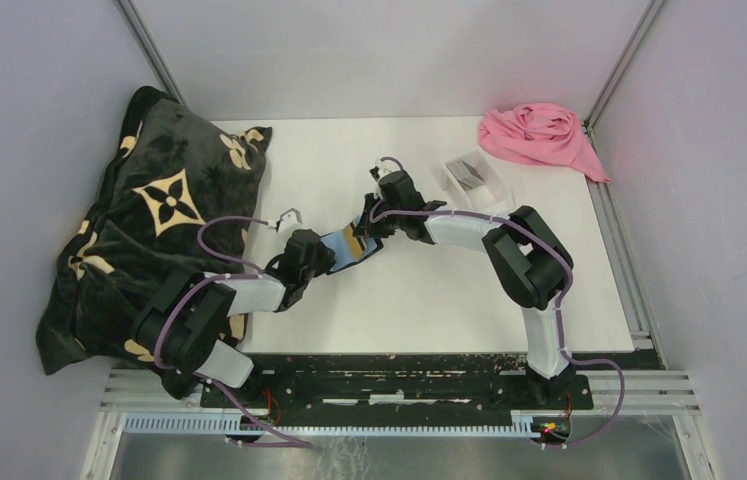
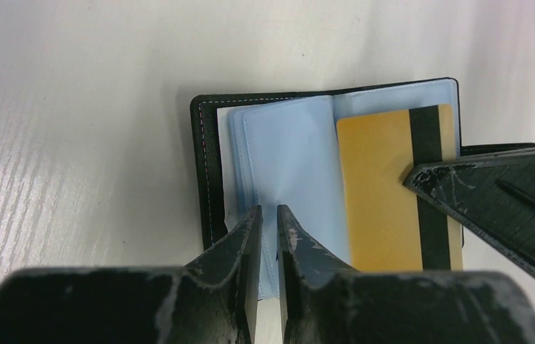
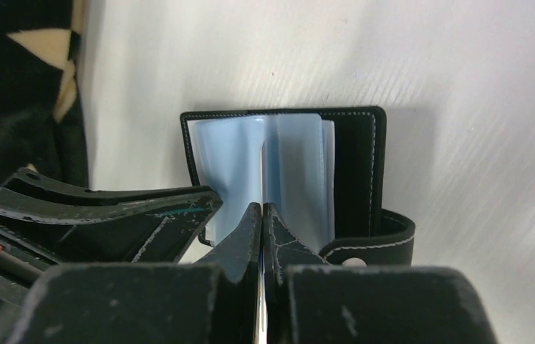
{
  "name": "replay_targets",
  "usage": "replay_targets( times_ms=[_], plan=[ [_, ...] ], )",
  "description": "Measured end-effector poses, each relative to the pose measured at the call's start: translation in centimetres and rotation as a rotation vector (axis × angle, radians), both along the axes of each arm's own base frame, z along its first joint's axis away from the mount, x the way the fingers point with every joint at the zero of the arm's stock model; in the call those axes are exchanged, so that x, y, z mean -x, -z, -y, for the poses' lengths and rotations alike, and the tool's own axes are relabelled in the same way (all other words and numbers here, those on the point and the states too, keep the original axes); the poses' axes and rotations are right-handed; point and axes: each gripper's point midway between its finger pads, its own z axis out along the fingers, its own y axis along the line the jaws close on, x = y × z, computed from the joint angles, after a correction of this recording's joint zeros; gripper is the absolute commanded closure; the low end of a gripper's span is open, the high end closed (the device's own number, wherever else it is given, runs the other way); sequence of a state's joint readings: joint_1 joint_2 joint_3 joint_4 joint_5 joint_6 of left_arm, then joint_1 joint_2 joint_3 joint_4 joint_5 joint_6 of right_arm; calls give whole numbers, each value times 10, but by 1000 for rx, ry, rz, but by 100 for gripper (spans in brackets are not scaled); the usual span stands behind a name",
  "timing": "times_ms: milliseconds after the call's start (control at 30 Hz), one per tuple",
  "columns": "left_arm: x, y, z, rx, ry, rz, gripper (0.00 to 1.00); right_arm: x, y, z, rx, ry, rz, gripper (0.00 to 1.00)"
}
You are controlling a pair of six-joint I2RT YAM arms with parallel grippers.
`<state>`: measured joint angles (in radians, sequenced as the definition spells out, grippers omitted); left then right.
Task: Put the credit cards into the card holder
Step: Adjust the card holder at the center of the board.
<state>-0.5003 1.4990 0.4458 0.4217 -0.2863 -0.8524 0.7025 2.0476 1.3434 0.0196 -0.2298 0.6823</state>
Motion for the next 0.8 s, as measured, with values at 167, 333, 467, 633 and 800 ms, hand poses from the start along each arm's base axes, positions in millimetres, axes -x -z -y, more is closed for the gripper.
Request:
replay_targets(
  times_ms=[167, 333, 467, 633, 800],
  plan=[
    [-1, 0, 0, -6, 5, 3, 79, -6, -3, 1, -69, 23, -11, 99],
    [-2, 0, 1, -6, 5, 3, 79, -9, -1, 1, -110, 32, -30, 99],
    [-3, 0, 1, -5, 5, 4, 79, -9, -1, -2, -131, 28, -37, 99],
    [-3, 0, 1, -6, 5, 4, 79, -9, 4, -1, -136, 31, -45, 99],
    [-4, 1, 2, -6, 5, 3, 80, -10, 6, 1, -137, 35, -45, 99]
  ],
)
